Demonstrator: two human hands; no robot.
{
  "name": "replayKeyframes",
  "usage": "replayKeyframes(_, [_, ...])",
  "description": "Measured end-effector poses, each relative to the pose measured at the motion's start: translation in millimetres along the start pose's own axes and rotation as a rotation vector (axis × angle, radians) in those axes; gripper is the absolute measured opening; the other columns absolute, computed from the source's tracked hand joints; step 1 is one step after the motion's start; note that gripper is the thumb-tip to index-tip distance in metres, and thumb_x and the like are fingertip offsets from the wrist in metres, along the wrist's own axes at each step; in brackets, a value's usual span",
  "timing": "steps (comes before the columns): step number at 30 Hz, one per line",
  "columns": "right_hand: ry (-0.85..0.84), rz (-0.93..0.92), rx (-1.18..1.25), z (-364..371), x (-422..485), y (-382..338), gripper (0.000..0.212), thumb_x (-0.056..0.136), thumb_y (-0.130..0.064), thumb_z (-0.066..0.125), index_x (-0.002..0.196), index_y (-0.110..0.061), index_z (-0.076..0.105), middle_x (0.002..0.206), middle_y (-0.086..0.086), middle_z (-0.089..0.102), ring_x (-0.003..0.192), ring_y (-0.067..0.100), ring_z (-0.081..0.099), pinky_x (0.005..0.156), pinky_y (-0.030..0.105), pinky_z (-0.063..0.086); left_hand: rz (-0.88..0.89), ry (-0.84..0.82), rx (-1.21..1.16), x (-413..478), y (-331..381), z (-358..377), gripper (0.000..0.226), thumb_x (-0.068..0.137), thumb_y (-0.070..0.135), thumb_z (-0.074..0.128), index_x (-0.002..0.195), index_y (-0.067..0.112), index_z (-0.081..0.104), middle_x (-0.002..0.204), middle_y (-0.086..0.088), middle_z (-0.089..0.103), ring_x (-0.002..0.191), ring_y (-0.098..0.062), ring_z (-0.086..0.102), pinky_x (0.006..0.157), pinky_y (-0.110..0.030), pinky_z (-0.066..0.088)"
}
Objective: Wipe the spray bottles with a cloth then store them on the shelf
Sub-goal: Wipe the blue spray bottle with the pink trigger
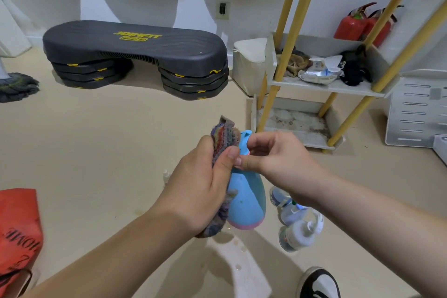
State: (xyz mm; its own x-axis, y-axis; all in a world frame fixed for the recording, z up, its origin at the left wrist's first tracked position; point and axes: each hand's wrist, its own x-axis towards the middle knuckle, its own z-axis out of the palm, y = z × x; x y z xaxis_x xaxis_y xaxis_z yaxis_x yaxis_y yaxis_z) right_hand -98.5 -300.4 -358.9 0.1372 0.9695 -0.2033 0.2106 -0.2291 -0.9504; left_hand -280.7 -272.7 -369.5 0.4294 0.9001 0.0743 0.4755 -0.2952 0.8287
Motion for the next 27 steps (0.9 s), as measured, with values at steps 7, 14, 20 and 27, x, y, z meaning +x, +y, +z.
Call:
replayKeyframes(7, [0.107,0.011,-0.356,-6.5,8.8,7.7,0.044,0.088,-0.026,0.08,0.065,-0.008,0.047,0.062,-0.004,0.032,0.058,0.009,0.027,0.052,0.022,0.021,0.094,0.073,0.303,5.8,-5.3,-13.0,0.047,0.098,0.064,0.02,0.1,0.03,0.053,0.072,0.01,0.068,0.076,-0.017,0.065,0.076,-0.04,0.05])
replayKeyframes(14, [-0.065,0.188,0.229,-14.1,10.6,10.6,0.018,0.093,-0.01,0.073,0.107,0.001,0.075,0.11,0.005,0.077,0.102,0.018,0.071,0.096,0.028,0.056,0.006,0.282,-0.076,12.2,-2.1,-36.1,0.048,0.11,0.052,0.03,0.089,0.028,0.066,0.077,0.004,0.073,0.074,-0.007,0.069,0.074,-0.025,0.054])
replayKeyframes(20, [-0.223,0.199,0.506,-11.2,5.6,0.3,0.04,0.085,-0.016,0.066,0.123,-0.003,0.068,0.118,0.015,0.075,0.109,0.024,0.07,0.095,0.038,0.059,0.139,0.185,0.029,10.9,-4.7,-26.8,0.051,0.106,0.056,0.026,0.089,0.022,0.06,0.072,0.005,0.065,0.074,-0.02,0.064,0.071,-0.046,0.051])
replayKeyframes(27, [-0.358,0.185,0.562,-9.1,5.9,2.6,0.03,0.092,-0.012,0.07,0.122,-0.007,0.068,0.122,0.014,0.071,0.112,0.025,0.07,0.101,0.04,0.057,0.301,0.254,0.087,8.9,7.8,-31.2,0.049,0.105,0.055,0.022,0.098,0.02,0.056,0.077,0.007,0.061,0.073,-0.027,0.059,0.066,-0.049,0.049])
